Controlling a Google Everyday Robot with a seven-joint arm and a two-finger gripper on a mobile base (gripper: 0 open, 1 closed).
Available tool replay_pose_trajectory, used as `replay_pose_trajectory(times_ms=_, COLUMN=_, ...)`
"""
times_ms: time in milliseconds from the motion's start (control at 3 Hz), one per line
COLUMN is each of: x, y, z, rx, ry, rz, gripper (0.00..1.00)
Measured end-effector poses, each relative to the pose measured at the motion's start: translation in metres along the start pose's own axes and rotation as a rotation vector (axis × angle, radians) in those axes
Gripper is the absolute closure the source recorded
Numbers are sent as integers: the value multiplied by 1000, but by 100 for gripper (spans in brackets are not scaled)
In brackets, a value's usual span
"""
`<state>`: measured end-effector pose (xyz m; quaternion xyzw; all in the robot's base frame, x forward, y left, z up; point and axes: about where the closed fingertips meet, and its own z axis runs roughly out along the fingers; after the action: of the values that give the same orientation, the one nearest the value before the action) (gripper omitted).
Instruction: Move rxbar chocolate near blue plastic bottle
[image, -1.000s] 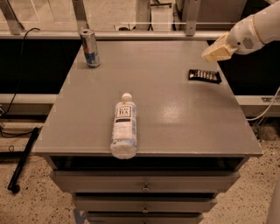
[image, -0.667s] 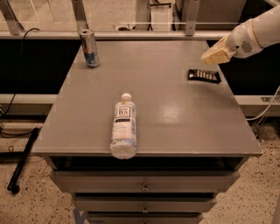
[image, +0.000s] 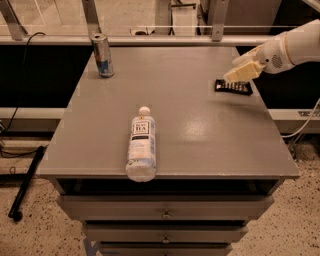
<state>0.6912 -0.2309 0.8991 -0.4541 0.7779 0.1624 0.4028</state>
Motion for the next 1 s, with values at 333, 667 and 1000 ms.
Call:
replay_pose_trajectory(times_ms=333, x=7, y=-11, z=11, rx=8, ry=-13, rz=42, gripper=0)
replay_pose_trajectory(times_ms=667, x=23, y=-21, z=20, rx=7, ry=3, rz=83, gripper=0)
replay_pose_trajectory(times_ms=1000, x=38, y=-25, z=26, rx=-5, ry=23, rz=100, gripper=0)
